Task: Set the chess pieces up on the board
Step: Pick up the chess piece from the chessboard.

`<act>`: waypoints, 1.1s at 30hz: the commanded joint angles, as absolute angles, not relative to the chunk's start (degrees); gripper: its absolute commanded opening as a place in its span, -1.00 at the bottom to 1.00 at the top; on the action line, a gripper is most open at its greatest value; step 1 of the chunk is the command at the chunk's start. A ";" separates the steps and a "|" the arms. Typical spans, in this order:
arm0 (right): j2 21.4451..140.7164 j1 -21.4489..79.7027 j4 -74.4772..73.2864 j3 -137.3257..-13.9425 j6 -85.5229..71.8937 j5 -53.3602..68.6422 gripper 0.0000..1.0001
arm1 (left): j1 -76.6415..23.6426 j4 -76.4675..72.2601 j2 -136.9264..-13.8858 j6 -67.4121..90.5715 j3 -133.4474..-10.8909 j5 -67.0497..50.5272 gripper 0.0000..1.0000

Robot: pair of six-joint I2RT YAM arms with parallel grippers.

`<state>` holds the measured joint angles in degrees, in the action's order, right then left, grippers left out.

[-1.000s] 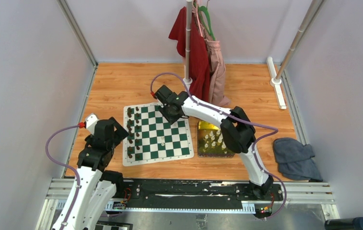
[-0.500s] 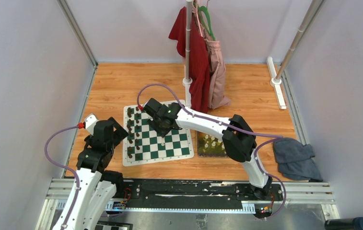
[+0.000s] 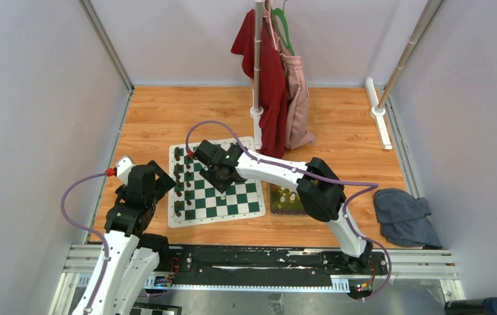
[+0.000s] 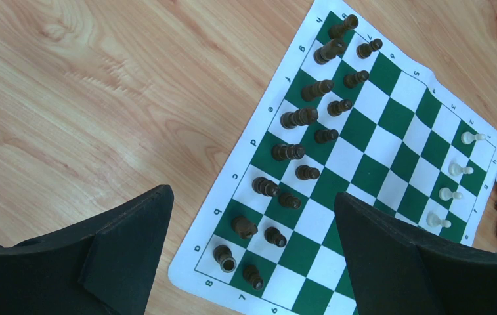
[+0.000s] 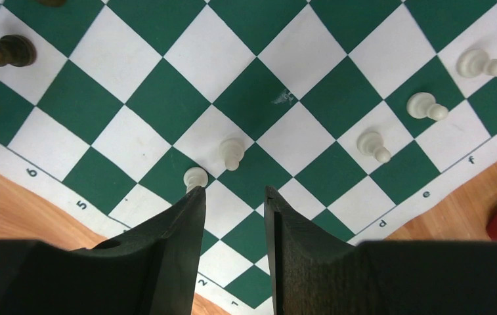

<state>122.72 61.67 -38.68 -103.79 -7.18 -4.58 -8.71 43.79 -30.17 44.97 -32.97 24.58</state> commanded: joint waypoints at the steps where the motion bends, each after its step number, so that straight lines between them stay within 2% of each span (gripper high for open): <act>1: 125.41 62.16 -40.23 -105.78 -7.68 -3.52 -0.15 | -8.44 42.91 -29.71 44.73 -32.25 24.52 1.00; 25: 129.05 60.54 -39.46 -108.08 -7.10 -1.17 -0.24 | -8.44 42.77 -30.62 44.47 -32.20 24.70 1.00; 33: 129.54 60.12 -39.45 -108.19 -6.98 -0.89 -0.35 | -8.46 42.73 -30.83 44.38 -32.17 24.75 1.00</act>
